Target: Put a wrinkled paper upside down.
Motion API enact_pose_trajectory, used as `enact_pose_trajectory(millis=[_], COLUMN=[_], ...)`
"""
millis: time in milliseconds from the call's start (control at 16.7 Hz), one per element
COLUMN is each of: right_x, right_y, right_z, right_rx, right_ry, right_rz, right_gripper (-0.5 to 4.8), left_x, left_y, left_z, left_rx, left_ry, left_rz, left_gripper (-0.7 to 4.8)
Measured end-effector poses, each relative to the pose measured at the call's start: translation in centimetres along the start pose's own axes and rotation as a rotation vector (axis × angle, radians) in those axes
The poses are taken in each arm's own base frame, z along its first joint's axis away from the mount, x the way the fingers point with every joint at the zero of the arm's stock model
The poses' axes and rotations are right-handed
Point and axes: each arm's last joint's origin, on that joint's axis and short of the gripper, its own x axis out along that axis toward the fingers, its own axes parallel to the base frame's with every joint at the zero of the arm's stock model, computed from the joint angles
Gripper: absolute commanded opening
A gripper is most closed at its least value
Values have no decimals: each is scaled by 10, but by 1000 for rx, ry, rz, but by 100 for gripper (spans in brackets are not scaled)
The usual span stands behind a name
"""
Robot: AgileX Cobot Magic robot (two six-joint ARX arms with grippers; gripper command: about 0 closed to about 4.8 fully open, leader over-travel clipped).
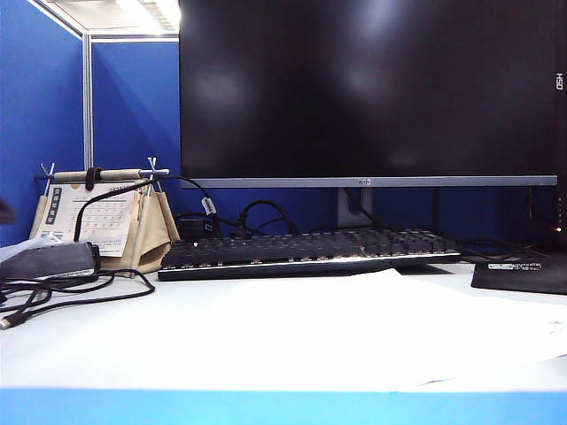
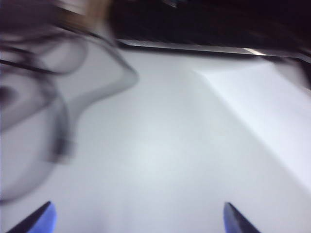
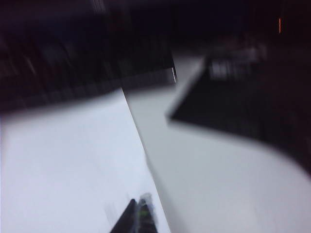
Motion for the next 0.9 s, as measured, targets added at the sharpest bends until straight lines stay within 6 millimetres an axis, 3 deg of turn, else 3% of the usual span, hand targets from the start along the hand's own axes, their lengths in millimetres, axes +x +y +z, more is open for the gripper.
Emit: enact_pose_trajectory(millis=[120, 180, 240, 359, 479, 539, 659, 719, 779, 899], right_x=[-4, -12, -20, -20, -11, -1, 30, 42, 52, 63], right_y=[4, 6, 8, 8, 10, 9, -4, -14, -28, -46], right_z=[23, 48, 76, 97, 113, 122, 124, 115, 102, 93], right_rx=[-9, -41, -59, -81, -105, -86, 32, 126, 278, 447], right_ry=[-138, -225, -295, -272, -183, -125, 123, 241, 378, 482], right_rz=[28, 31, -6, -70, -81, -71, -20, 16, 68, 148], right_gripper=[0, 1, 6, 122, 217, 229, 245, 245, 260, 276], left_x=[-7, -18, -29, -32, -21, -8, 29, 38, 44, 46], left_y=[-11, -23, -30, -34, -42, -51, -65, -67, -68, -69], left_z=[17, 43, 66, 81, 97, 113, 131, 132, 132, 132], left_rx=[-33, -23, 13, 71, 115, 131, 140, 139, 137, 136], left_ry=[19, -58, -138, -99, 81, 154, 280, 293, 299, 297], left_rz=[-194, -358, -395, -320, -268, -277, -287, -285, -299, -318], left_gripper=[465, 465, 465, 465, 465, 465, 465, 465, 465, 465])
